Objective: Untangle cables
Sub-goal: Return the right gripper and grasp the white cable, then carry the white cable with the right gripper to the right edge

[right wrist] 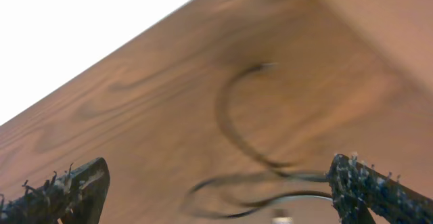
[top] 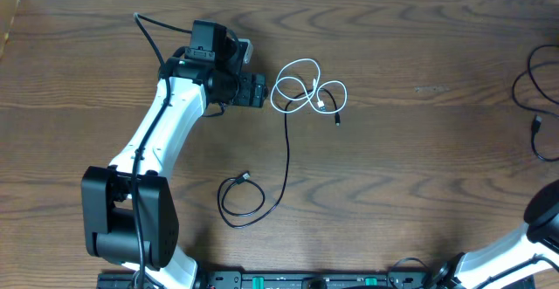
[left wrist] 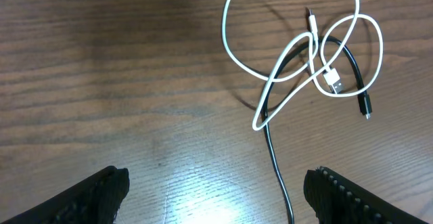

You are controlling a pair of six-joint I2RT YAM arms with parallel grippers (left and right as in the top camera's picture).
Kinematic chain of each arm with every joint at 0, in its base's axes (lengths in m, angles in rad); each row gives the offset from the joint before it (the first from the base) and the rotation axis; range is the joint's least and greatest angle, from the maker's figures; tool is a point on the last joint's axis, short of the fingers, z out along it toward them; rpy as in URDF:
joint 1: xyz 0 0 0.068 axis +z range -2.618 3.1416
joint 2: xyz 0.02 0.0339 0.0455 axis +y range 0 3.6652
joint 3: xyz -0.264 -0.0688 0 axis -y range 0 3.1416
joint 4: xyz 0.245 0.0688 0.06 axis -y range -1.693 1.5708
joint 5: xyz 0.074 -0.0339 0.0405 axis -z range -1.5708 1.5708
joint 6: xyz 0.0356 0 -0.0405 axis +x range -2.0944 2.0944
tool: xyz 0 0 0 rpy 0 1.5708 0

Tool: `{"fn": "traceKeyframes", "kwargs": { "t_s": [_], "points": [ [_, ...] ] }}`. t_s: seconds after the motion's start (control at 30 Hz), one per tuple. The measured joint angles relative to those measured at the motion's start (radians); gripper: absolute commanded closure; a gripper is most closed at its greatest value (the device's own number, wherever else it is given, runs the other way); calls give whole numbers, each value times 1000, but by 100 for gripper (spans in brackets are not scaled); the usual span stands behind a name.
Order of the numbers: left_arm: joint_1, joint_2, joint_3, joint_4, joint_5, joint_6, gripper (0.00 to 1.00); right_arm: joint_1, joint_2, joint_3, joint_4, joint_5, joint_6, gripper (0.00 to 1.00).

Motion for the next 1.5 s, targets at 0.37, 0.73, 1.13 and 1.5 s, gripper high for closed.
{"fn": "traceKeyframes", "kwargs": {
  "t_s": [0.37,0.73,1.13,1.5],
  "points": [
    [97,-119,0,-26,0,0,12,451,-3,0,-68,-188,-132,4],
    [156,-183,0,-79,0,-2,12,819,107,0,-56,-211,-184,18],
    [177,-183,0,-97,0,-8,12,1001,408,0,-18,-210,-247,37],
    [177,-183,0,-97,0,-11,12,1012,418,0,8,-211,-266,99]
  ]
}}
